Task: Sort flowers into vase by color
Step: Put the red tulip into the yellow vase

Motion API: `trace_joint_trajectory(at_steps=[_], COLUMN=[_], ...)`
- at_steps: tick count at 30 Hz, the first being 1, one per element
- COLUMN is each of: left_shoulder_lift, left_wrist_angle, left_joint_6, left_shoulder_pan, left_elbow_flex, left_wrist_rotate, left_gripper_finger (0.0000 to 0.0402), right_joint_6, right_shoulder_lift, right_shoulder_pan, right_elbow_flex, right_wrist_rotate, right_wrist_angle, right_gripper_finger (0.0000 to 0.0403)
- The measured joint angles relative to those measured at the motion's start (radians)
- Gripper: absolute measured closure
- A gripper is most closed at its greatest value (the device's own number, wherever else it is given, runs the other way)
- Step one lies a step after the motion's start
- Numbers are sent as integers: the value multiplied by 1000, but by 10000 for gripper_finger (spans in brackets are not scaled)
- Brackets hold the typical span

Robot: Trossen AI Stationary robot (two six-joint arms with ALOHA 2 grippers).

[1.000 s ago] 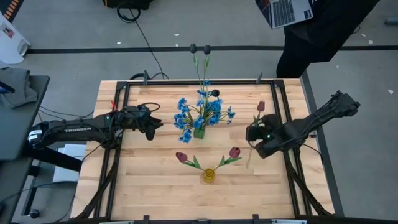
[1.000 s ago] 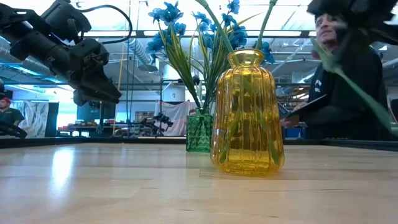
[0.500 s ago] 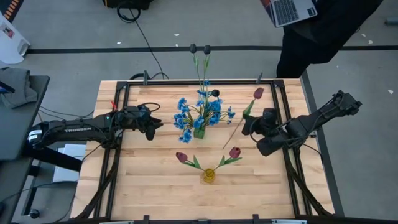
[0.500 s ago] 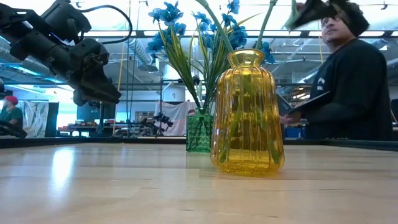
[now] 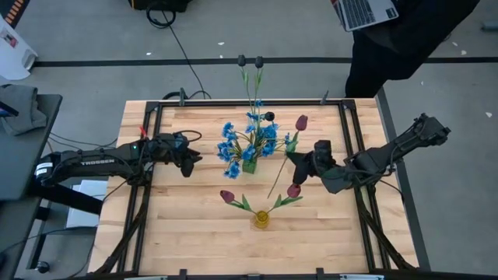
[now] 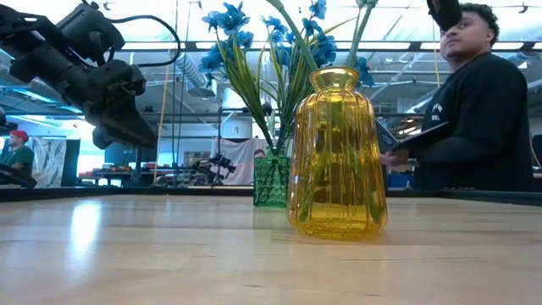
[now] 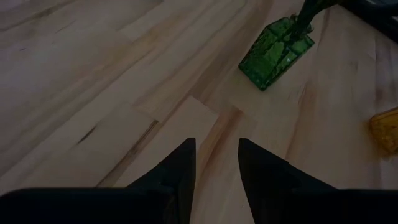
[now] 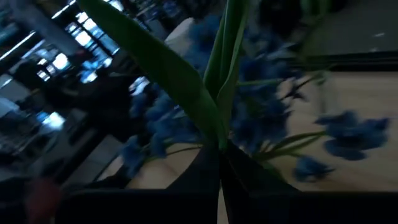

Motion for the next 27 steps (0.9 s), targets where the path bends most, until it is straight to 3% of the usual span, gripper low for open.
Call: trace_joint_trajectory(at_steps=[6,27], left_shoulder_lift=[0,0], left_wrist_angle=[-5,-6], left_joint_6=[8,32], left_shoulder_pan=[0,0], left_elbow_flex=[0,0], left_wrist_rotate=[2,3], left_gripper_finger=[275,275], right_joint_6=[-103,-348], right_shoulder_lift=[14,13], right_shoulder_pan=[7,46], right_elbow_flex=[0,0], right_wrist_rotate=[-71,-154], right_wrist_angle=[114,397], right_gripper_finger=[391,391])
